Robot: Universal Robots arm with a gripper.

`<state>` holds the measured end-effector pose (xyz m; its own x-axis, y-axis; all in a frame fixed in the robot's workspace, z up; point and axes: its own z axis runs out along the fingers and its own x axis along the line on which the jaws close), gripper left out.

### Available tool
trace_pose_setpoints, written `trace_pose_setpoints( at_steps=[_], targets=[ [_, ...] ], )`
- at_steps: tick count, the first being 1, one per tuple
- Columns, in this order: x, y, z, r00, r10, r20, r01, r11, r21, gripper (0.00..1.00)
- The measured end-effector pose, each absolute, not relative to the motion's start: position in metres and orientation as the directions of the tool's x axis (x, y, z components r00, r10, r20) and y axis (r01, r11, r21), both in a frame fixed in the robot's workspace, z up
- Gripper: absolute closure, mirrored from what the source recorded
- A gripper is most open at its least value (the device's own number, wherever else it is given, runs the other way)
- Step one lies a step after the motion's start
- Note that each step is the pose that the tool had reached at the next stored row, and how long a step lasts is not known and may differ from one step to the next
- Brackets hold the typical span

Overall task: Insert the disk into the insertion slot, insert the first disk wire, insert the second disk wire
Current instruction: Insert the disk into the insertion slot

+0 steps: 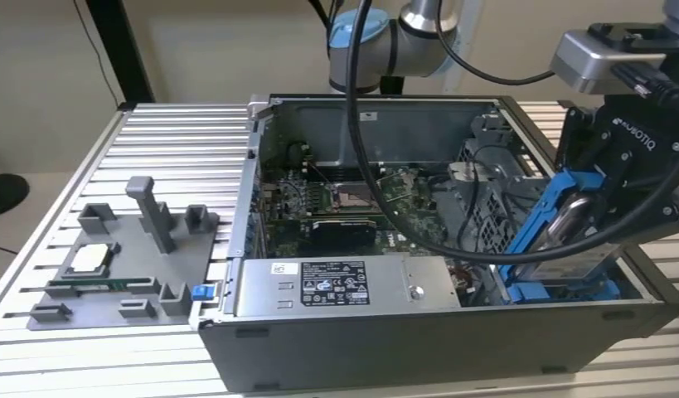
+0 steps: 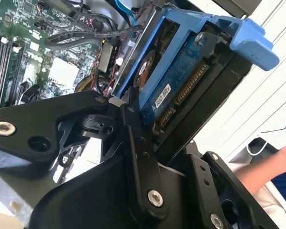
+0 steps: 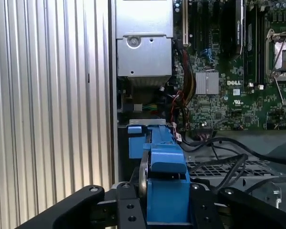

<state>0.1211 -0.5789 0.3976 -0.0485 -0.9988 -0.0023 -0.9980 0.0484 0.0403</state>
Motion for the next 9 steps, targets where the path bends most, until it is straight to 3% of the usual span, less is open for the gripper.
trace_pose_setpoints(
  at_steps=[6,7,9],
  targets=[
    [0.1211,-0.5787,0.3940,-0.048,-0.999,-0.002,-0.998,0.048,0.043,1.00],
    [0.1211,-0.5787,0.3940,-0.048,-0.999,-0.002,-0.998,0.048,0.043,0.00],
    [0.1211,-0.5787,0.3939,-0.048,-0.999,-0.002,-0.998,0.048,0.042,0.00]
  ],
)
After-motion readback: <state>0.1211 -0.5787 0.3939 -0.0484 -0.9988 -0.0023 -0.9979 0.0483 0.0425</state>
